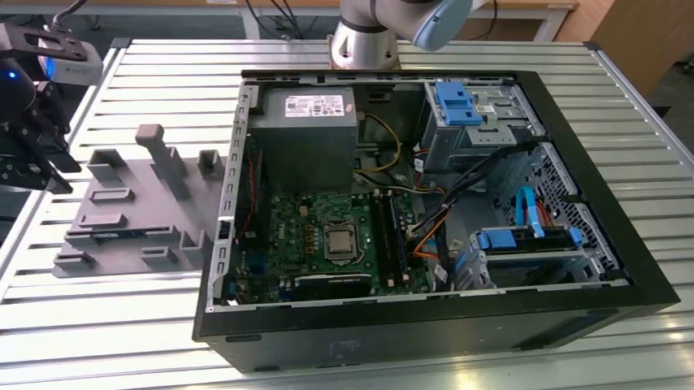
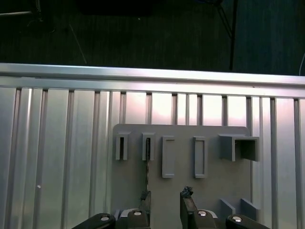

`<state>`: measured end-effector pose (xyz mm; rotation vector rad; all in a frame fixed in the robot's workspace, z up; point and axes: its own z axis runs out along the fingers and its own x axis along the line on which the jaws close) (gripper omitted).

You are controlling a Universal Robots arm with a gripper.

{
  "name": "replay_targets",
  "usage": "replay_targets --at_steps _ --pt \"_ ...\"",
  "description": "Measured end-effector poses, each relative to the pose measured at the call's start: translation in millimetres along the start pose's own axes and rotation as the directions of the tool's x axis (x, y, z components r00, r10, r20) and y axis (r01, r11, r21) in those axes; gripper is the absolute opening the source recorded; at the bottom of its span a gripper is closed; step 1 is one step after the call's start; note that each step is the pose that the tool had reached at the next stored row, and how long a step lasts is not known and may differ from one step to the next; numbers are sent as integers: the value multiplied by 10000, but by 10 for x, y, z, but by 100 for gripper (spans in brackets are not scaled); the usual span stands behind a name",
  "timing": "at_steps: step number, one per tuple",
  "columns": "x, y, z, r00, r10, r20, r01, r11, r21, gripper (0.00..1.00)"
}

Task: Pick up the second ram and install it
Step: 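Pick up the second ram and move it above second insertion slot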

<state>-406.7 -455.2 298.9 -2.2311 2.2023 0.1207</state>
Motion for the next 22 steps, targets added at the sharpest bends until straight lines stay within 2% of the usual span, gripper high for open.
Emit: replay_targets --at_steps 3,7,9,11,13,14,16,17,20,22 --pt "5 -2 31 10000 0 -16 0 10000 0 38" --pt "8 -3 74 10000 4 -98 -4 10000 6 38" --pt "9 -4 98 9999 4 -110 -3 10000 27 38" --pt "10 -4 113 9999 1 -121 0 10000 85 38" --pt "10 -4 125 9999 -6 -128 9 9997 225 38" --pt "11 -5 130 9999 -9 -129 12 9996 268 38" --pt "12 -7 143 9999 -11 -128 15 9996 288 38" --pt "12 -6 149 9999 -8 -148 13 9996 287 38" --pt "13 -7 171 9996 -1 -294 9 9996 294 38" --pt "15 -8 190 9995 -2 -310 11 9996 293 38"
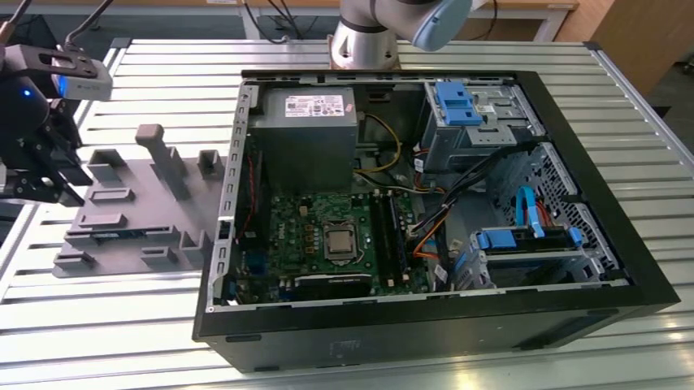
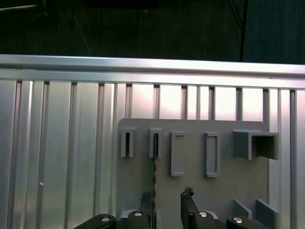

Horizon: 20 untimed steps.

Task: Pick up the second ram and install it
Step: 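Pick up the second ram and move it above second insertion slot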

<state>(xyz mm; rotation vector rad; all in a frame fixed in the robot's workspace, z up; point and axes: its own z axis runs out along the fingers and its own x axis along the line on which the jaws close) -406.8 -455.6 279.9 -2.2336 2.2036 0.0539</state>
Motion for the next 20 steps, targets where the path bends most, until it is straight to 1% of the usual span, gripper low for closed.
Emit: replay_targets --at_steps 8,13,20 --pt "3 0 69 10000 2 -1 -2 10000 0 38" --pt "27 -1 115 10000 1 -1 -1 10000 0 38" --pt "37 -3 191 10000 1 -1 -1 10000 0 38"
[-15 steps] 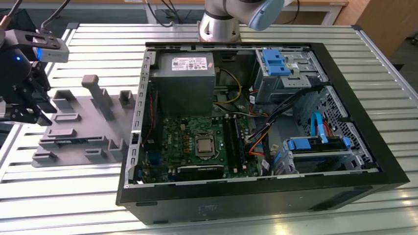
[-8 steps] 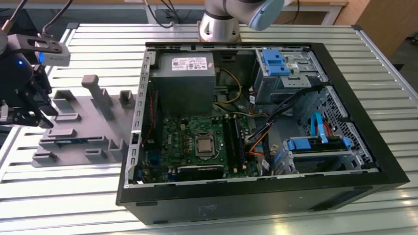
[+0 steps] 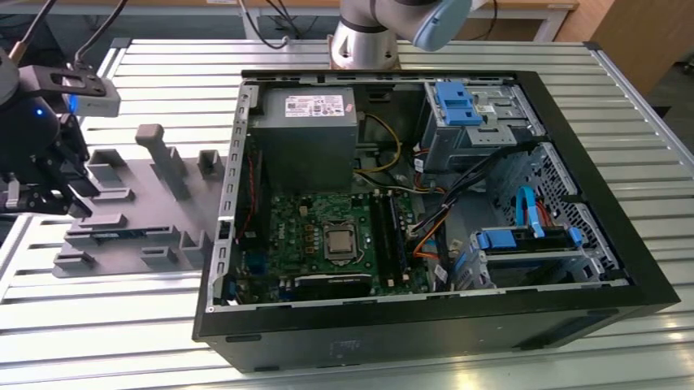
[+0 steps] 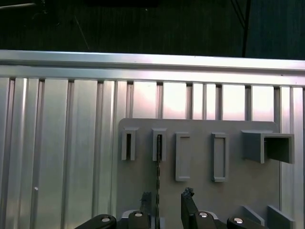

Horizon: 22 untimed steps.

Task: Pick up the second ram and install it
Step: 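Pick up the second ram and move it above second insertion slot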

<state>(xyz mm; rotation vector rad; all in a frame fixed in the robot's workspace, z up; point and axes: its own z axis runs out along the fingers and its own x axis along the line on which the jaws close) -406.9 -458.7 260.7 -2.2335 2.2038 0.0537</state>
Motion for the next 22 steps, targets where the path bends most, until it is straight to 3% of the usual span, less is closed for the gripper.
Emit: replay_targets --at_steps 16,22 --pt "12 -3 169 10000 1 -23 -1 10000 -1 38" --pt "13 -3 175 10000 1 -24 -1 10000 -1 38"
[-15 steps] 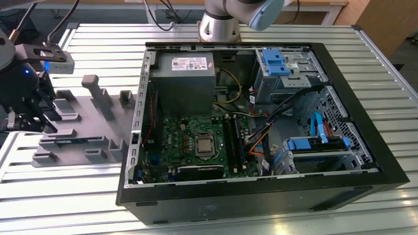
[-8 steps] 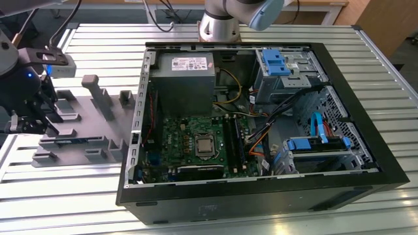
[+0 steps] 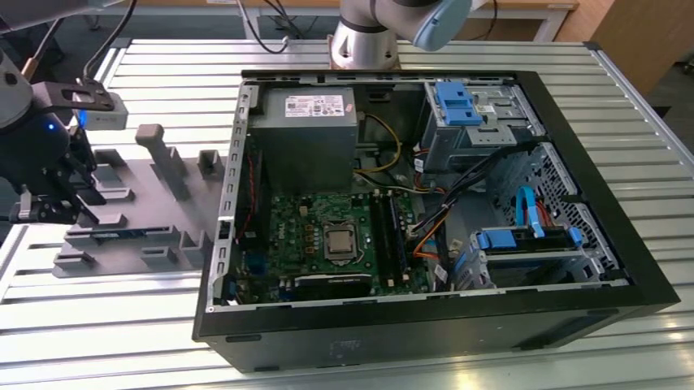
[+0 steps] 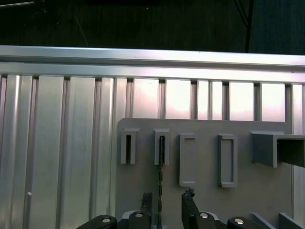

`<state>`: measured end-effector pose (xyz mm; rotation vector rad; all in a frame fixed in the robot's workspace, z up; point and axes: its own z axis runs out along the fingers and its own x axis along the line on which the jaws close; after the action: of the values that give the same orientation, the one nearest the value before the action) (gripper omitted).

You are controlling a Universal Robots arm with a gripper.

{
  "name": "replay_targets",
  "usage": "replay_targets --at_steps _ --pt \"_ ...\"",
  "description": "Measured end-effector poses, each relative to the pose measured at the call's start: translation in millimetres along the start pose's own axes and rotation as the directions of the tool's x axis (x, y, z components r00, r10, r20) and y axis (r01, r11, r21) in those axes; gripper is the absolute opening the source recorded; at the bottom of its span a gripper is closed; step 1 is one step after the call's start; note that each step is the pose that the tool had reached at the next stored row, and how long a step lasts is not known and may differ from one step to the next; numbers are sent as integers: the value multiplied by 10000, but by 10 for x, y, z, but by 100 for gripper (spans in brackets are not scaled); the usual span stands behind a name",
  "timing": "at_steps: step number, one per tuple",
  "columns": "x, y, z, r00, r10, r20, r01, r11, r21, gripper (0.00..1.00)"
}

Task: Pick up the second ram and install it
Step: 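Pick up the second ram and move it above second insertion slot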

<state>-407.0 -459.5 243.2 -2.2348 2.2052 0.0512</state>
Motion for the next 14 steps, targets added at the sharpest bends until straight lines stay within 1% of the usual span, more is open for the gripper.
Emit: replay_targets --at_steps 5,6,8,9,14 --pt "1 -1 25 10000 0 -1 0 10000 1 38" --pt "1 -1 35 10000 0 -10 0 10000 6 38" --pt "2 -2 55 10000 0 -63 0 10000 23 38" --pt "2 -2 66 10000 0 -77 0 10000 32 38" --pt "3 -3 111 10000 0 -79 0 10000 33 38"
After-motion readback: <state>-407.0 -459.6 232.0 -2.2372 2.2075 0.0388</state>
